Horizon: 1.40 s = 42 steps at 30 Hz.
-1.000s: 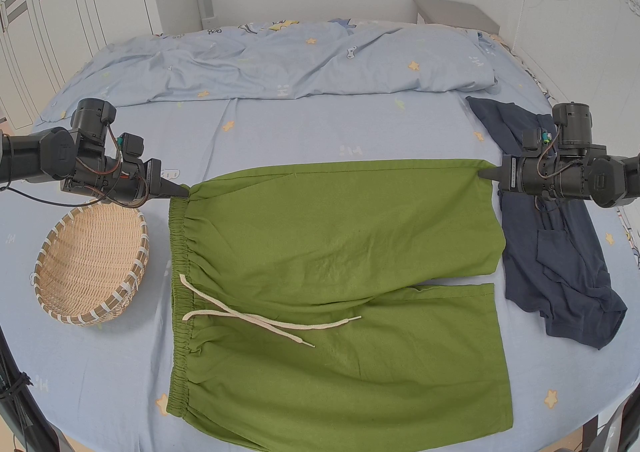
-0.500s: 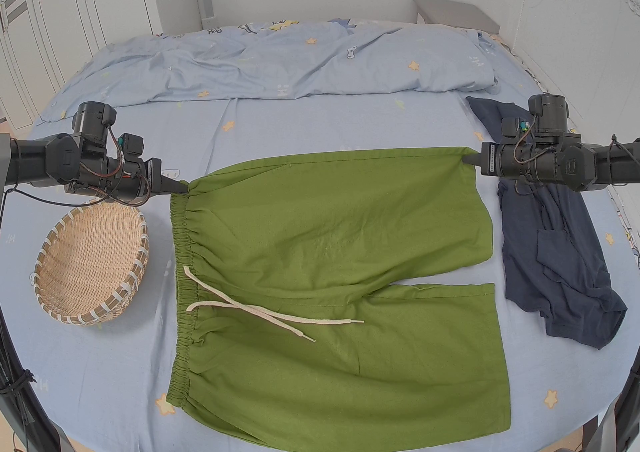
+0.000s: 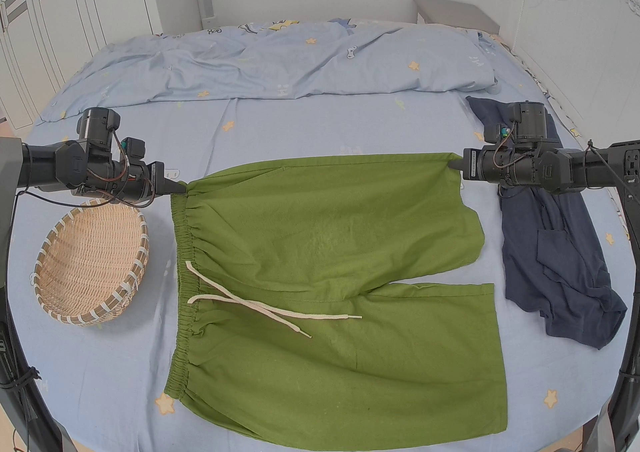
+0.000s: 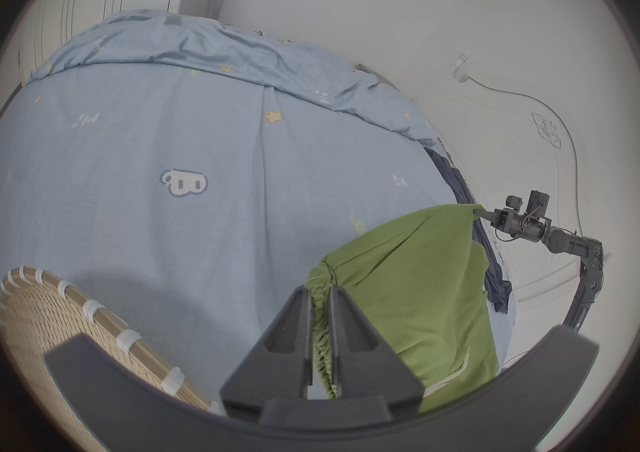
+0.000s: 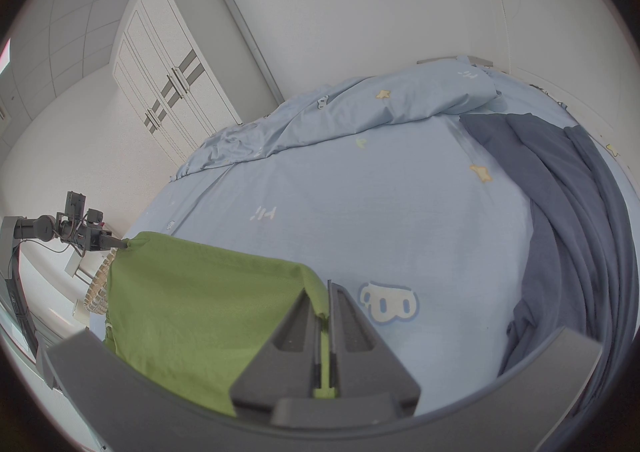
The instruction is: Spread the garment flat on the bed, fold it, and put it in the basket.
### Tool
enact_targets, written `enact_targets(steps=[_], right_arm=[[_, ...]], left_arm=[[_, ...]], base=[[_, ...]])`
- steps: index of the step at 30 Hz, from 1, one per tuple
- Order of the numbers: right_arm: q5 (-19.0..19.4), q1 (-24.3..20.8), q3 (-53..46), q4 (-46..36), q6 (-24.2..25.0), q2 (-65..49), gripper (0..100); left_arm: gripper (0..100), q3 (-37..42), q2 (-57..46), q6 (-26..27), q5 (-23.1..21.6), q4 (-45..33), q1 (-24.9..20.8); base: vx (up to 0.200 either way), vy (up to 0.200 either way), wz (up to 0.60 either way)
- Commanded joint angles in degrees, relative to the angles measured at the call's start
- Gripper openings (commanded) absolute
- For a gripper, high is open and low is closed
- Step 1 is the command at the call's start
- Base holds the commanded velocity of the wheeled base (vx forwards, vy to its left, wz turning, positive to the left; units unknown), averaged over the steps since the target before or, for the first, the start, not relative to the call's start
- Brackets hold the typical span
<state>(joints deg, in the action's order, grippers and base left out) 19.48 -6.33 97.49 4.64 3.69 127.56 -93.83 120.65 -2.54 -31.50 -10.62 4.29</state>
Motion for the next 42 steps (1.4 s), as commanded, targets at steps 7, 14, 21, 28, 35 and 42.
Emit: enact_targets(steps=[7,14,21,28,35,42], right_arm=[[-0.32,-0.88,1.83,-0.16,0.88,1.64,0],[-0.41,-1.06,2.88,-0.25,1.32,2.78,100],[-0.41,-0.97,3.15,0.01,1.40,3.57,100],[-0.32,-0.18,3.50,-0.16,3.43,2.78,100],[0.29,1.67,-8.28,0.01,7.03,-7.68,100],[1.79,2.90,-29.55,0.80,7.82,-22.80,100]], left_arm=[[0,-1.88,1.43,-1.86,0.04,-0.02,0.46],[100,-2.85,2.31,-2.47,0.12,-0.02,0.28],[100,-3.73,3.54,-2.39,0.39,0.60,-0.16],[100,-2.85,2.22,-3.18,0.21,0.16,-0.51],[100,4.09,-6.30,-8.54,-0.32,-0.10,-1.74],[100,23.78,-15.71,-9.59,-1.90,0.07,-1.13]], base=[[0.000,0.000,0.00],[0.000,0.000,0.00],[0.000,0.000,0.00],[0.000,0.000,0.00],[0.000,0.000,0.00],[0.000,0.000,0.00]])
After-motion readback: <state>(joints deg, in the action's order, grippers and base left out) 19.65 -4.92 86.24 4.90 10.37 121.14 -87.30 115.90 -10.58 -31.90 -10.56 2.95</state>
